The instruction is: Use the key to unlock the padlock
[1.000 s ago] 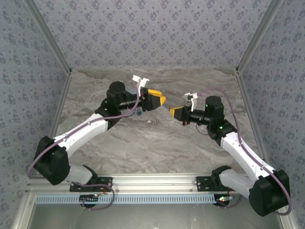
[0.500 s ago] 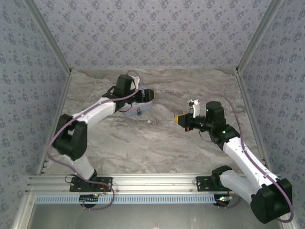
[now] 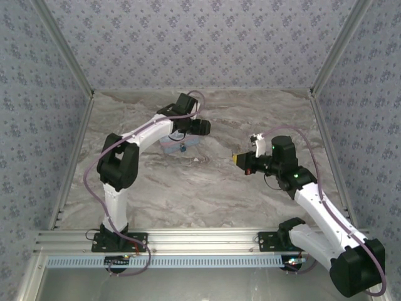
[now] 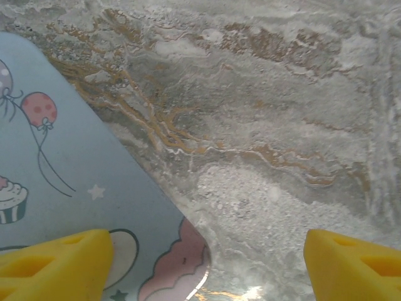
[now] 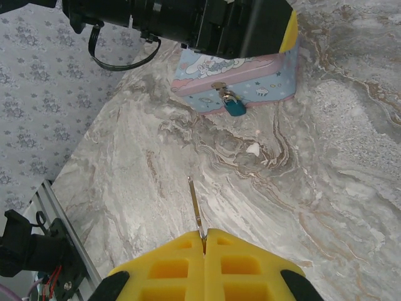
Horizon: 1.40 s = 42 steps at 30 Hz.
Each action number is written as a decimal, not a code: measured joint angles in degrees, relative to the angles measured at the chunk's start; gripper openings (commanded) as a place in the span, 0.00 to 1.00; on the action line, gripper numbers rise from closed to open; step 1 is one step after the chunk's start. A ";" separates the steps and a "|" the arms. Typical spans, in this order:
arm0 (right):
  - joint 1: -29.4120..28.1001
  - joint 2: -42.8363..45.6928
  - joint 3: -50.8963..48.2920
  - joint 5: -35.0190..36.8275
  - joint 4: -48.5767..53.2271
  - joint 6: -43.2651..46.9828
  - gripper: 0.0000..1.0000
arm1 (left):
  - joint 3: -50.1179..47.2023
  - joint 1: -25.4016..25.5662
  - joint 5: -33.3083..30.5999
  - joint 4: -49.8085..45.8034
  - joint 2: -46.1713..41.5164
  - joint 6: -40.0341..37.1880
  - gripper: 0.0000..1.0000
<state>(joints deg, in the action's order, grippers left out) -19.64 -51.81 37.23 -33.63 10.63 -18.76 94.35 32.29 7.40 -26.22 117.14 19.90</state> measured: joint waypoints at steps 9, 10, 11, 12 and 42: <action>1.68 0.81 -0.04 0.87 1.77 0.15 0.00 | 0.50 1.79 -1.57 -1.20 0.13 -1.22 0.80; 2.16 1.05 -0.09 0.90 2.05 0.22 0.00 | -0.02 2.32 -1.62 -0.94 -0.13 -1.27 0.80; 2.60 1.29 -0.15 0.90 2.32 0.22 0.00 | -0.57 2.82 -1.64 -0.74 -0.48 -1.27 0.80; 3.17 1.62 -0.26 0.92 2.69 0.24 0.00 | -1.42 3.52 -1.64 -0.52 -1.09 -1.25 0.80; 11.69 4.81 -4.70 -0.26 7.10 -0.28 0.00 | -24.41 13.14 0.26 10.27 -25.29 -1.16 0.89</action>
<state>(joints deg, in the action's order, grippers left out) -7.94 -47.00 32.53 -33.89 17.74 -19.05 69.93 45.43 7.66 -15.94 91.85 18.74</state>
